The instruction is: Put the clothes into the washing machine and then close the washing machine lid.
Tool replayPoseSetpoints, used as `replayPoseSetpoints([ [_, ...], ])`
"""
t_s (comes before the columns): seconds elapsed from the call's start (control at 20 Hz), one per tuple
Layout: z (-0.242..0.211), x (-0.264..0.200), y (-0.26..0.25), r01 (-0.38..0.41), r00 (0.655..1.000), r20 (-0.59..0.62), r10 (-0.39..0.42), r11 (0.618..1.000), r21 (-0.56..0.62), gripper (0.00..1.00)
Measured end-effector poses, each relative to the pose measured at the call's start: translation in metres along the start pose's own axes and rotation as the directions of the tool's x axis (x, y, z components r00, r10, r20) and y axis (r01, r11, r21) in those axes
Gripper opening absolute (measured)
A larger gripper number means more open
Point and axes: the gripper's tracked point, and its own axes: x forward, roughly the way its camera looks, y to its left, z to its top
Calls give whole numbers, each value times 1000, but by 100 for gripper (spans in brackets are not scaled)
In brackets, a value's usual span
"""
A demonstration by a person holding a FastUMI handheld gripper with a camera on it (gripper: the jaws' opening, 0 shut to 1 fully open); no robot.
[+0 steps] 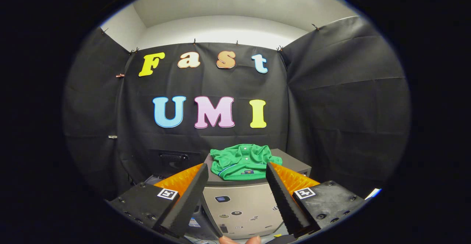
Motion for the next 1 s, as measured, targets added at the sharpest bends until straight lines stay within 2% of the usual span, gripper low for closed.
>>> replayPoseSetpoints([
  [0.3,8,17,3,-22,1000,5,22,999,27,99],
  [0.55,12,64,1,-33,999,-36,33,999,-4,99],
  [0.7,2,108,-4,-24,993,-119,25,1000,6,99],
  [1.0,-22,192,-9,-35,955,-295,31,999,-9,99],
])
